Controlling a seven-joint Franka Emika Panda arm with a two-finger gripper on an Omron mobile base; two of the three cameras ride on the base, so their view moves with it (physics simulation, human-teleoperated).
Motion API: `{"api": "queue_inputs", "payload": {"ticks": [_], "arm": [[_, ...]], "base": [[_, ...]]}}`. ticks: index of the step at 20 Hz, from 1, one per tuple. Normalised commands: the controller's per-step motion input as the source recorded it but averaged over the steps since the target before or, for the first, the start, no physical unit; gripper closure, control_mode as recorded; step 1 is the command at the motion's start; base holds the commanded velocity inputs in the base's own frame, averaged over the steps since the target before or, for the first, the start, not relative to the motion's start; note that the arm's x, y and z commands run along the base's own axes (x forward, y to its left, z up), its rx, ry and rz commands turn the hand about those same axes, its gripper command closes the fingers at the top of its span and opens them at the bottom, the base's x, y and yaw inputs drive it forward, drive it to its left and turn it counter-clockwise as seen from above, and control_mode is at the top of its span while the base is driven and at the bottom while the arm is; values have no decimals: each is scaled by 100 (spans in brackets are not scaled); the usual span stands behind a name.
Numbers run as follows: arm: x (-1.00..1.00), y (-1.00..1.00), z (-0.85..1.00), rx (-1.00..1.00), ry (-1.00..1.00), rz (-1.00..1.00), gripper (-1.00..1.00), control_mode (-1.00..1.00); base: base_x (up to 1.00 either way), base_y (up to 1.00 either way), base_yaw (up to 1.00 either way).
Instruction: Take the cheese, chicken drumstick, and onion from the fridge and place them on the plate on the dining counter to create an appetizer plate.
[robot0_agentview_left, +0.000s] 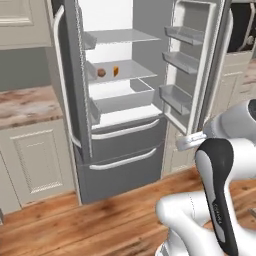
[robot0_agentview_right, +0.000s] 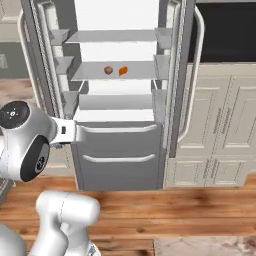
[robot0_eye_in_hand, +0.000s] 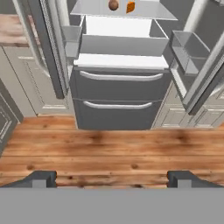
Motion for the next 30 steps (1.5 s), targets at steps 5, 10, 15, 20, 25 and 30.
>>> {"api": "queue_inputs", "payload": {"ticks": [5,10,15,20,25,30], "arm": [[0,0,0,0,0,0,-100,100],[0,0,0,0,0,0,-100,100],[0,0,0,0,0,0,-100,100],[0,0,0,0,0,0,-100,100],[0,0,0,0,0,0,-100,100],[0,0,0,0,0,0,-100,100]], "base": [[94,-30,0],[86,-12,0],[87,0,2],[78,-12,4],[72,-11,5],[59,-9,5]]}}
